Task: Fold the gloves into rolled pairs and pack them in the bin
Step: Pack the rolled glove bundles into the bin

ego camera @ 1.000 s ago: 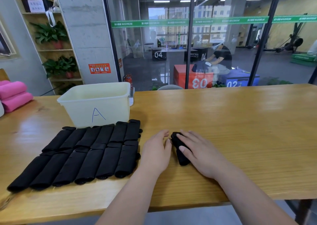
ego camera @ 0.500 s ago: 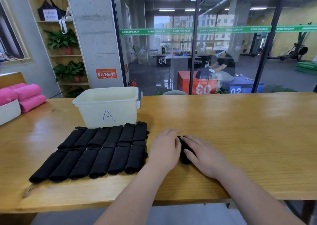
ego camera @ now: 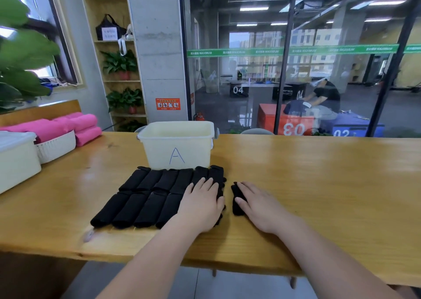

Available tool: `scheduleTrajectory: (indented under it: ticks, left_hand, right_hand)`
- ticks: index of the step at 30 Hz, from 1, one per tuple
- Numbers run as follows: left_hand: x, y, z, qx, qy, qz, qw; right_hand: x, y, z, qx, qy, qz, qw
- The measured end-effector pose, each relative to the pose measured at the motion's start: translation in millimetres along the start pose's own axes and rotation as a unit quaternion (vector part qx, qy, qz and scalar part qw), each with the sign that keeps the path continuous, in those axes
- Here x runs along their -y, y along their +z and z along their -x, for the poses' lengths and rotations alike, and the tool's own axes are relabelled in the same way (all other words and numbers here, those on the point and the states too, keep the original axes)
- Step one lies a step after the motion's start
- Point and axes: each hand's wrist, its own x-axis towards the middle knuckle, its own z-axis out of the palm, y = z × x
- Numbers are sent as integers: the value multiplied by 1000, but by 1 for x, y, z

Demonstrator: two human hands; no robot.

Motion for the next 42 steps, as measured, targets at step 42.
scheduleTrajectory:
  ticks: [42]
  left_hand:
    - [39, 10, 0, 25, -5, -31, 999]
  right_hand:
    - [14, 6, -22, 34, -33, -42, 998]
